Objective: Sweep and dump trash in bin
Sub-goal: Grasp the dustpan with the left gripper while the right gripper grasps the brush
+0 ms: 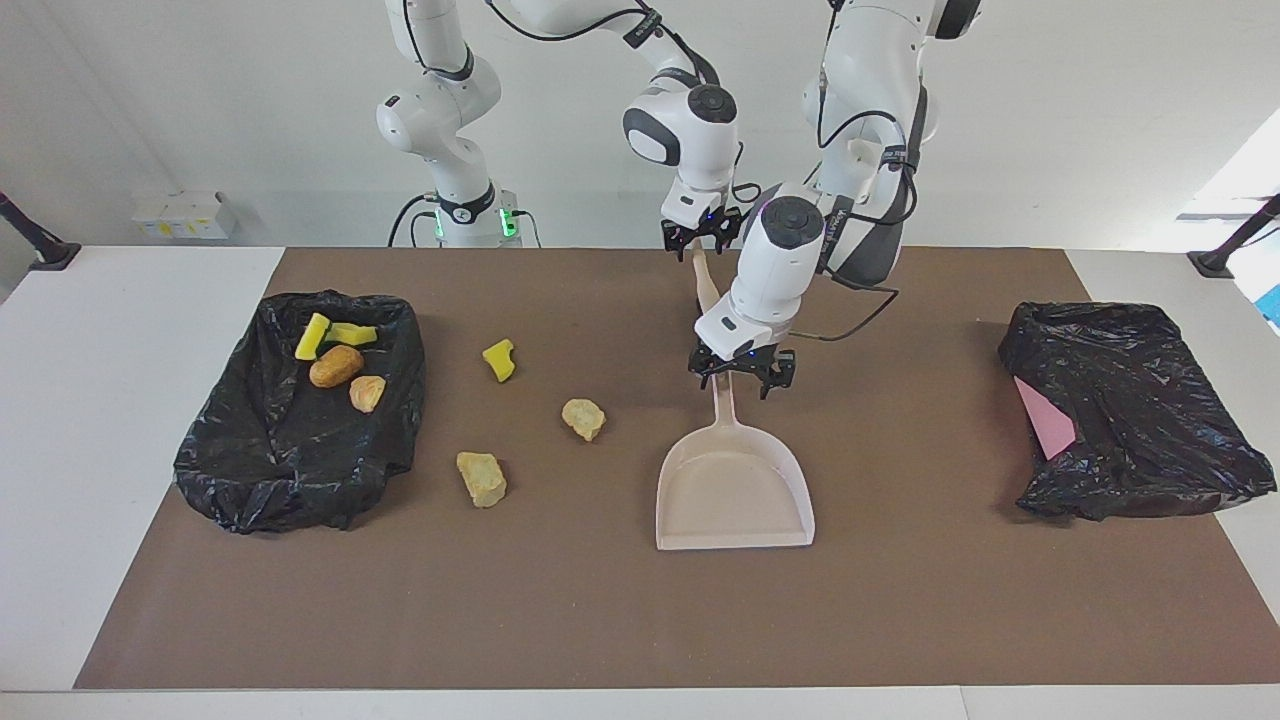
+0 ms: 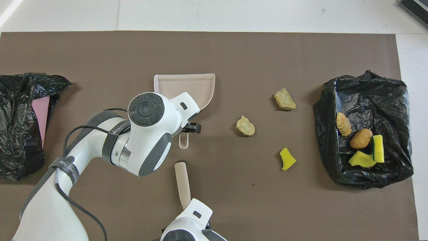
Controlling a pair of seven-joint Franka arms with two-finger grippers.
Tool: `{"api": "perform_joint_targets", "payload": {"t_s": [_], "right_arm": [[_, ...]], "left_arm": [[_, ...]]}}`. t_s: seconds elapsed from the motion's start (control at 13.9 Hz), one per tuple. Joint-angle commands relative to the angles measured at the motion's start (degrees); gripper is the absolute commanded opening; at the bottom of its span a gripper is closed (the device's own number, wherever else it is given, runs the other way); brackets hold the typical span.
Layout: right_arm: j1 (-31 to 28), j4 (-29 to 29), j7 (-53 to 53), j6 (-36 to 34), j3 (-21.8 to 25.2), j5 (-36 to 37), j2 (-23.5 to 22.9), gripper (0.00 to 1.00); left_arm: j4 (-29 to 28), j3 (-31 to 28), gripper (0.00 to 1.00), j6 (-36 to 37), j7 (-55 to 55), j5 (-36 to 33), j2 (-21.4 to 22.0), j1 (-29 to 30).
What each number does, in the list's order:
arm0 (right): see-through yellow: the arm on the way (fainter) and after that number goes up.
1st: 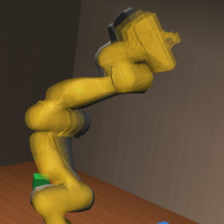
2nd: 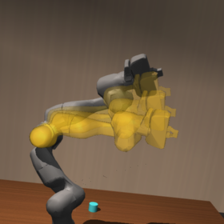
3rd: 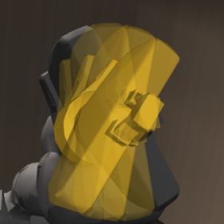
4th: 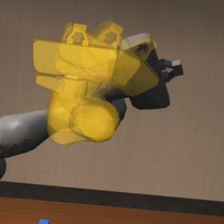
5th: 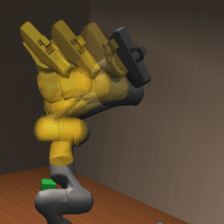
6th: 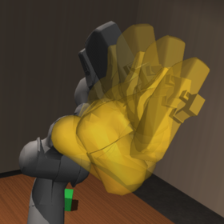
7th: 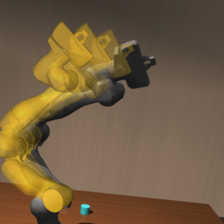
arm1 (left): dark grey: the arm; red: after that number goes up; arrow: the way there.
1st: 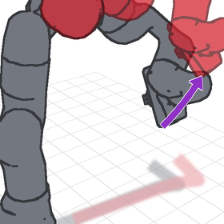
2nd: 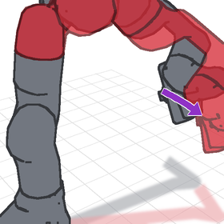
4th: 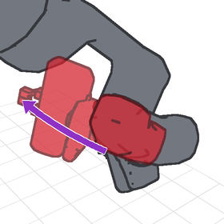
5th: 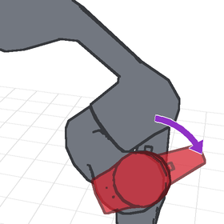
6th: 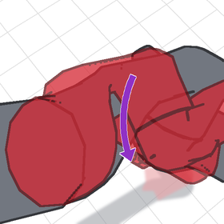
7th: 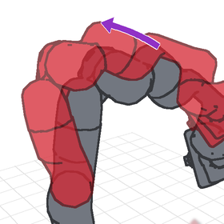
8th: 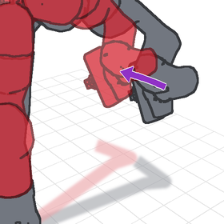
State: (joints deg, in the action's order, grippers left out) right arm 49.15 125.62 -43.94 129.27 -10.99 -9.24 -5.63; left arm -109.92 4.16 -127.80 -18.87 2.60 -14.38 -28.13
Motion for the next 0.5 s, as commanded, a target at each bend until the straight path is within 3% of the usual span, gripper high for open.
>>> {"api": "perform_joint_targets", "payload": {"t_s": [0.0,0.07,0.14,0.22,0.43], "right_arm": [[0.15,1.11,-0.27,1.07,0.09,-1.83,0.88,0.49],[0.50,1.11,-1.14,1.07,0.09,-1.75,0.88,0.19],[0.77,1.11,-1.06,1.07,0.09,-1.83,0.88,0.07],[0.86,1.11,-0.97,1.07,0.09,-1.83,0.88,0.00],[0.86,1.03,-2.37,0.54,0.27,-1.83,0.88,0.00]], "left_arm": [[-1.70,-0.91,1.00,-1.75,-2.65,0.03,1.37,-1.13],[-1.70,-0.91,0.99,-1.66,-2.83,0.03,1.37,-1.14],[-1.78,-0.91,0.98,-1.66,-2.83,0.03,1.28,-1.14],[-1.70,-0.91,0.95,-1.92,-2.83,0.12,0.85,-1.14],[-1.17,-1.00,0.94,-3.07,-2.83,0.12,-0.65,-1.23]]}}
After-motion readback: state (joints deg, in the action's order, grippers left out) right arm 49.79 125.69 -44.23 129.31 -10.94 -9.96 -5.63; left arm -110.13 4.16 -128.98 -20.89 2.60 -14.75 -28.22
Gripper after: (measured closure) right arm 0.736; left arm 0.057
